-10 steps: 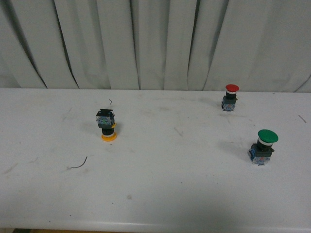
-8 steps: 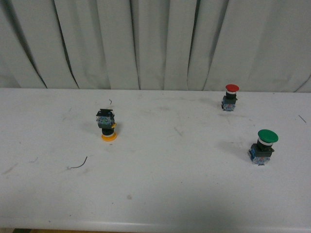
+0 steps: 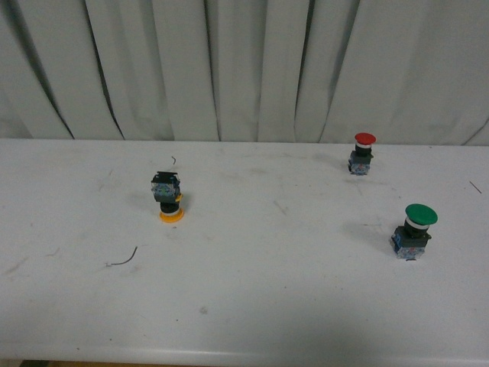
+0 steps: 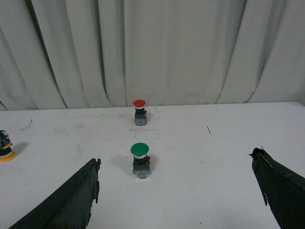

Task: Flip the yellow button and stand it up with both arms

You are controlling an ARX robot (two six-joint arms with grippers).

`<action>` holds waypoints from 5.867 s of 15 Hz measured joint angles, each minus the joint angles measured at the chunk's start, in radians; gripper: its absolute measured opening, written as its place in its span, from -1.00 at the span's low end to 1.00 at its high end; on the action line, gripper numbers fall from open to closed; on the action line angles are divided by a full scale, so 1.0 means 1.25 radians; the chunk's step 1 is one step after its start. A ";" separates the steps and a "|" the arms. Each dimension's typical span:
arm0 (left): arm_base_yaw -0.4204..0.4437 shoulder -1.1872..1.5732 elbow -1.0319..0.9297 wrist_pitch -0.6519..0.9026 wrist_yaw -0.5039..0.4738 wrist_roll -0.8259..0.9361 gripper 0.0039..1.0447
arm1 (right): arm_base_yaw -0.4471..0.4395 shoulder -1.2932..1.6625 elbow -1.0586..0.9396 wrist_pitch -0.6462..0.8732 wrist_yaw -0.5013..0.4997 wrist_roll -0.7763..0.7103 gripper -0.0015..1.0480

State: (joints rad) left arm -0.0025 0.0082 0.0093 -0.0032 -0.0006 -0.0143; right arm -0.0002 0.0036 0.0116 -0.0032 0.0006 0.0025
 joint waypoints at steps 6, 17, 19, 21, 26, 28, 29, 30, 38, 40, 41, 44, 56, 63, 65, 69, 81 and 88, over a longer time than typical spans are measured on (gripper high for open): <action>0.000 0.000 0.000 0.000 0.000 0.000 0.88 | 0.000 0.000 0.000 0.000 0.000 0.000 0.88; -0.068 0.575 0.197 0.270 -0.120 -0.132 0.88 | 0.000 0.000 0.000 0.000 0.000 0.000 0.88; -0.078 0.656 0.232 0.329 -0.115 -0.125 0.88 | 0.000 0.000 0.000 0.000 0.000 0.000 0.88; -0.094 0.757 0.283 0.390 -0.094 -0.115 0.88 | 0.000 0.000 0.000 0.000 0.000 0.000 0.88; -0.126 0.959 0.387 0.447 -0.068 -0.099 0.88 | 0.000 0.000 0.000 0.000 0.000 0.000 0.88; -0.147 1.166 0.501 0.433 -0.041 -0.084 0.88 | 0.000 0.000 0.000 0.000 0.000 0.000 0.88; -0.152 1.268 0.565 0.418 -0.041 -0.074 0.88 | 0.000 0.000 0.000 0.000 0.000 0.000 0.88; -0.154 1.398 0.666 0.374 -0.041 -0.065 0.88 | 0.000 0.000 0.000 0.000 0.000 0.000 0.88; -0.152 1.733 1.084 0.064 -0.009 -0.011 0.88 | 0.000 0.000 0.000 0.000 0.000 0.000 0.88; -0.149 1.759 1.091 0.060 -0.018 0.013 0.88 | 0.000 0.000 0.000 0.000 0.000 0.000 0.88; -0.148 1.772 1.092 0.059 -0.021 0.020 0.88 | 0.000 0.000 0.000 0.000 0.000 0.000 0.88; -0.147 1.794 1.094 0.059 -0.021 0.030 0.88 | 0.000 0.000 0.000 0.000 0.000 0.000 0.88; -0.151 1.806 1.117 0.060 -0.036 0.023 -0.29 | 0.000 0.000 0.000 0.000 0.000 0.000 0.88; -0.198 1.629 0.994 0.119 -0.033 0.016 -0.31 | 0.000 0.000 0.000 0.000 0.000 0.000 0.88; -0.223 1.495 0.901 0.143 -0.060 0.018 -0.31 | 0.000 0.000 0.000 0.000 0.000 0.000 0.88; -0.269 1.232 0.688 0.146 -0.107 0.017 -0.31 | 0.000 0.000 0.000 0.000 0.000 0.000 0.88; -0.228 1.069 0.355 0.758 0.430 -0.499 -0.31 | 0.000 0.000 0.000 0.000 0.000 0.000 0.88; -0.262 1.110 0.326 0.950 0.450 -0.641 -0.32 | 0.000 0.000 0.000 0.000 0.000 0.000 0.88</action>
State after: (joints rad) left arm -0.3305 1.3952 0.4168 1.1839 0.5613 -0.8154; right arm -0.0002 0.0036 0.0116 -0.0032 0.0006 0.0025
